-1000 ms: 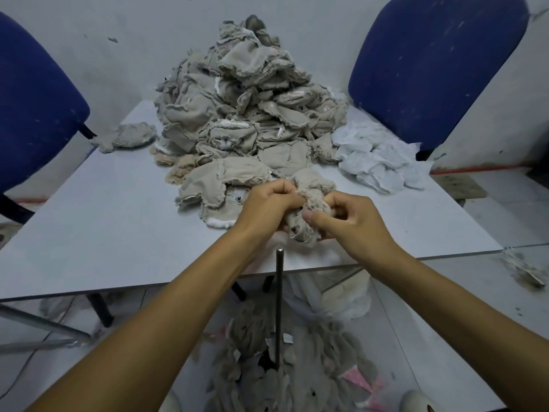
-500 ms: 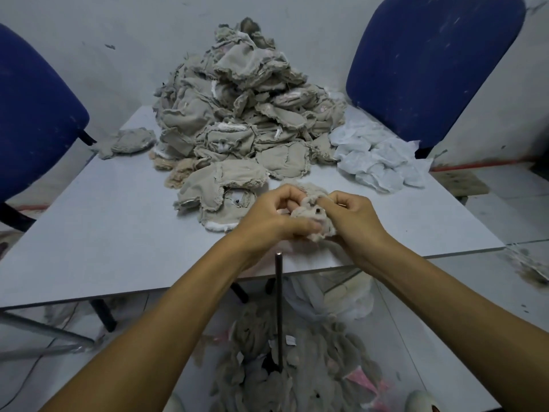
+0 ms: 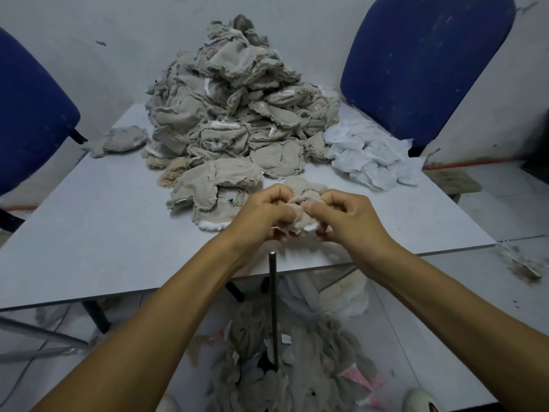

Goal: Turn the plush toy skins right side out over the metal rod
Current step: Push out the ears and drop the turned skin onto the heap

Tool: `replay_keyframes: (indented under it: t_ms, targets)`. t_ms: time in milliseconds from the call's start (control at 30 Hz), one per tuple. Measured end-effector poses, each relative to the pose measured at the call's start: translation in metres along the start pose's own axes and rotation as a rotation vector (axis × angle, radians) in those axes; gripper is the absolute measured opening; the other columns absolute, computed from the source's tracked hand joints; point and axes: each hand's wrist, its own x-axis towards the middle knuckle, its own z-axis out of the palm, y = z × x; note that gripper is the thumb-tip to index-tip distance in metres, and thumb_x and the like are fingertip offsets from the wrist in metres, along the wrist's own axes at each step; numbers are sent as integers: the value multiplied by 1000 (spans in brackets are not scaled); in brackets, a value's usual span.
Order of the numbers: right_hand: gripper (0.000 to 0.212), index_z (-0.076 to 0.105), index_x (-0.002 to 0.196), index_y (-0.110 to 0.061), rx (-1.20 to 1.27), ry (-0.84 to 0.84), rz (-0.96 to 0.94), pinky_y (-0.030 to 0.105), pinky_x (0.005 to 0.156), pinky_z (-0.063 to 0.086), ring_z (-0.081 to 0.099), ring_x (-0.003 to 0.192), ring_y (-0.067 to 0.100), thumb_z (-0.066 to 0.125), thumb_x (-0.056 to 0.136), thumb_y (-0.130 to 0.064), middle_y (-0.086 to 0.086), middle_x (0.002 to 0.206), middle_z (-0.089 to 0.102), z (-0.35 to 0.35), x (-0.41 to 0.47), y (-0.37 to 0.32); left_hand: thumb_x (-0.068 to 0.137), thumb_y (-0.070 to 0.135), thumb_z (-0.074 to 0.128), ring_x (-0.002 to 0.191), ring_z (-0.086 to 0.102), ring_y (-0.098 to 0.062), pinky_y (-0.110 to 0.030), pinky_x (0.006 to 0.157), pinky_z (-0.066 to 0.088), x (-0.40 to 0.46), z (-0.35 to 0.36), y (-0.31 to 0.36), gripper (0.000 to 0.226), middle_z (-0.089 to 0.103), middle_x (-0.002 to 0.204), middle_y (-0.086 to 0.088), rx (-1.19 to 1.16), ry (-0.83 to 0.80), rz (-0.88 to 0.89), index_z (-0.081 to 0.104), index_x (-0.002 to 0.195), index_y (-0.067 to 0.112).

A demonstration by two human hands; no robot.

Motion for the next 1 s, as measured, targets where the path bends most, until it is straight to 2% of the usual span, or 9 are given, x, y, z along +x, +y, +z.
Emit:
replay_keyframes:
  t_ms: [67, 267, 367, 467, 533, 733, 800, 867, 1000]
  targets:
    - [23, 62, 69, -5, 10, 29, -4, 29, 58, 54, 59, 56, 17, 76, 84, -16, 9, 60, 57, 0, 2, 1, 78, 17, 61, 54, 53, -9, -23, 47, 45, -1, 0, 2, 12, 54, 60, 8, -9, -39, 16, 51, 72, 20]
    - [28, 57, 60, -15, -23, 121, 32, 37, 61, 57, 57, 54, 15, 73, 82, -13, 1, 53, 55, 14, 8, 3, 84, 5, 69, 57, 49, -19, -29, 53, 44, 2, 4, -5, 31, 49, 56, 0, 139, 193, 100, 55, 61, 20]
    - [23, 57, 64, -18, -72, 2, 30, 51, 69, 61, 58, 62, 18, 72, 81, -25, 7, 63, 57, 17, 6, -3, 86, 4, 65, 50, 57, -16, -28, 47, 48, 3, 0, -5, 40, 57, 53, 2, 38, 283, 30, 58, 52, 22]
    - [32, 56, 77, -19, -214, -178, -17, 42, 65, 57, 64, 64, 21, 75, 70, -44, 10, 68, 59, 17, -6, -3, 84, 2, 65, 43, 53, -13, -23, 42, 43, 4, -4, -6, 30, 56, 51, 1, 36, 356, 12, 58, 58, 16]
    - [37, 57, 85, -22, -391, -194, -45, 37, 60, 52, 69, 69, 21, 78, 70, -50, 0, 68, 63, 21, -11, 2, 83, 4, 66, 41, 49, -12, -20, 40, 39, 3, -4, -9, 23, 54, 49, 1, 64, 394, -27, 57, 64, 13]
    - [30, 49, 69, -22, -588, 79, -244, 25, 57, 46, 56, 61, 18, 61, 83, -45, -4, 59, 55, 14, 0, 6, 94, 14, 53, 53, 57, -12, -23, 49, 42, -4, -6, 0, 18, 62, 62, 0, -154, 108, -75, 59, 77, 14]
    - [28, 53, 66, -17, -464, 47, -187, 38, 56, 55, 57, 58, 20, 62, 75, -42, -2, 57, 54, 10, 3, 2, 93, 11, 51, 57, 61, -13, -21, 50, 44, -7, -14, 2, 16, 64, 68, -2, -180, 23, -74, 59, 80, 13]
    - [23, 57, 60, -20, -328, 22, -101, 32, 51, 53, 54, 53, 12, 64, 66, -40, -6, 53, 53, 12, 6, 0, 90, 5, 56, 59, 63, -13, -20, 49, 47, -10, -19, 2, 11, 65, 70, -2, -165, -33, -67, 57, 82, 12]
    - [18, 57, 55, -23, -171, 29, 14, 43, 64, 54, 55, 54, 16, 68, 66, -32, -3, 52, 55, 21, 6, 5, 85, 2, 65, 56, 63, -12, -19, 51, 50, -11, -19, -4, 12, 64, 67, -4, -138, -37, -59, 57, 82, 11]
